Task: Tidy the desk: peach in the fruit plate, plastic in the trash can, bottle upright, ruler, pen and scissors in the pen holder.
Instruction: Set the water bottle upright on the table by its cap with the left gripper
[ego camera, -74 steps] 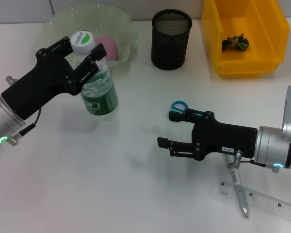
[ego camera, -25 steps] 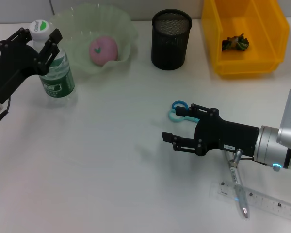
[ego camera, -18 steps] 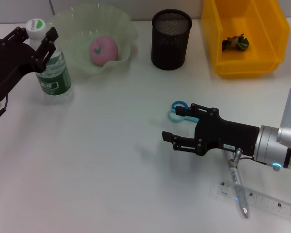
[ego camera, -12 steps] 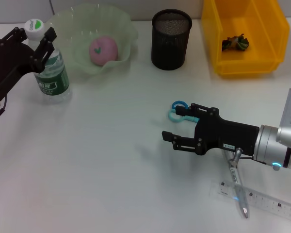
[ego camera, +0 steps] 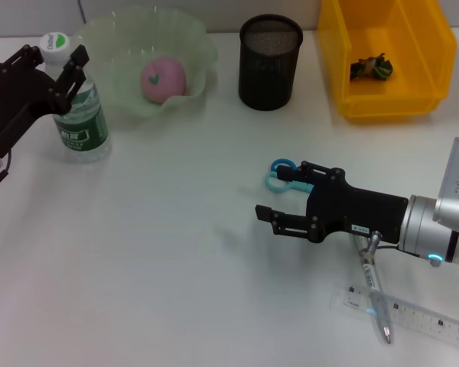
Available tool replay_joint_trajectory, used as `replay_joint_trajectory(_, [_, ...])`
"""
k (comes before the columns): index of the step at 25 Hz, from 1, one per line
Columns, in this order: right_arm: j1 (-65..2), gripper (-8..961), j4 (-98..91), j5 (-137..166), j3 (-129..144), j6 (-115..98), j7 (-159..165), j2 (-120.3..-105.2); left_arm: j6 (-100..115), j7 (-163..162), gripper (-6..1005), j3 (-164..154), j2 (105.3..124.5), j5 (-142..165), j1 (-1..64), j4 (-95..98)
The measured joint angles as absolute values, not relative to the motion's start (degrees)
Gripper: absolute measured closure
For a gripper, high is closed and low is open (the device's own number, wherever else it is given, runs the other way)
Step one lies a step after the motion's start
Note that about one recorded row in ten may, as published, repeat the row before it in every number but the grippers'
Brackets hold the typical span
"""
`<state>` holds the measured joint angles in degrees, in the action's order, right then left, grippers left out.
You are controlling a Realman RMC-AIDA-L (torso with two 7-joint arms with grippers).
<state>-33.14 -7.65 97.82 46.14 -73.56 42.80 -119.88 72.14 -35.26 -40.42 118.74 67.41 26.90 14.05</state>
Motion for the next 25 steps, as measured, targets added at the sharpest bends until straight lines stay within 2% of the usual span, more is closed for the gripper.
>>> replay_joint_trajectory(25, [-33.3, 233, -7.6, 97.8, 46.5, -73.1, 42.8, -119.88, 71.6, -34.6, 555, -40.4, 118.74, 67.4, 27.2, 13.8])
